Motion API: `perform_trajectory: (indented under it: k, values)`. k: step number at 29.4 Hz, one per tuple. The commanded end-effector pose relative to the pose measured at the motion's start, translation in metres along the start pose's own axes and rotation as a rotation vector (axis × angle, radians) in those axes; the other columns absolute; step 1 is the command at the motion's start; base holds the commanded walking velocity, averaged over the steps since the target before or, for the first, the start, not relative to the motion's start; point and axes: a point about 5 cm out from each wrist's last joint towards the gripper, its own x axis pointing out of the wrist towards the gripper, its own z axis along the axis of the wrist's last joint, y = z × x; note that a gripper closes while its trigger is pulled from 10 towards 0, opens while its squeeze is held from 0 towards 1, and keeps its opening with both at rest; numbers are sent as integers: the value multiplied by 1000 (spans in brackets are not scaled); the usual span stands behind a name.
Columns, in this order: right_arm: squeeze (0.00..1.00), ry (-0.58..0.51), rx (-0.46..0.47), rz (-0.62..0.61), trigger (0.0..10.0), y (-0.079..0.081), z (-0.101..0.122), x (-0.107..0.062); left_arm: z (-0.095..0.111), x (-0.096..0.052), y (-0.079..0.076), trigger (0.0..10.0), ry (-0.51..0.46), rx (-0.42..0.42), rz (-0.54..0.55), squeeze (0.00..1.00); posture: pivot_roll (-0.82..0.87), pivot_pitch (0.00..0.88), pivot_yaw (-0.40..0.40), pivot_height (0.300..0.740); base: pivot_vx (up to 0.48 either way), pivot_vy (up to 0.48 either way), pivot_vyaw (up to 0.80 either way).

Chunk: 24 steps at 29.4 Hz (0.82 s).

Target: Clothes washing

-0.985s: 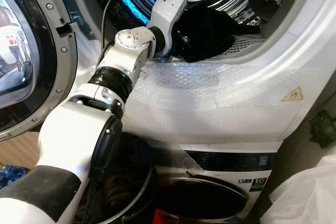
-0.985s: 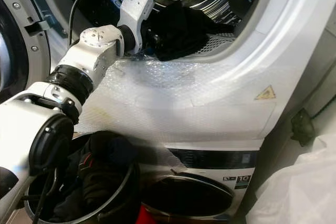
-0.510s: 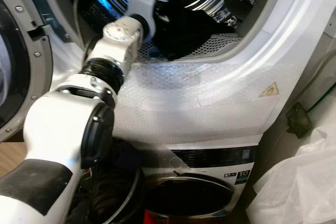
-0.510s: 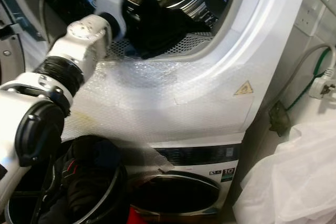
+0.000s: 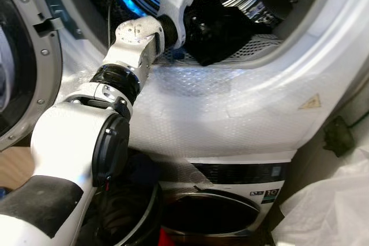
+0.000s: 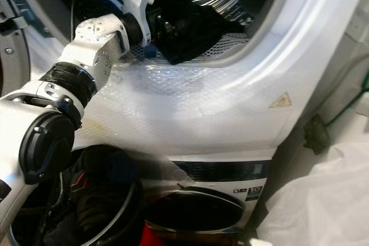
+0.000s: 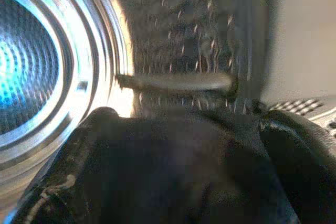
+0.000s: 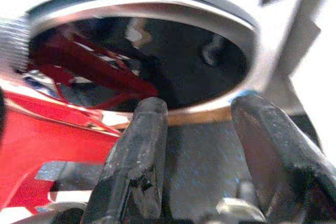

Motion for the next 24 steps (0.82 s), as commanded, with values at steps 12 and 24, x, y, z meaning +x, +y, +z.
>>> perform_trajectory:
  k: [12, 24]
  values:
    - [0, 98, 0, 77, 10000, 49, 0, 17, 27, -48, -43, 10000, -218, 142, -186, 0, 35, 0, 148, 740, 0, 0, 0]
    - [0, 149, -13, 67, 10000, 61, -5, 19, 11, -116, -93, 10000, -35, 47, -125, 0, 170, 0, 158, 740, 0, 0, 0]
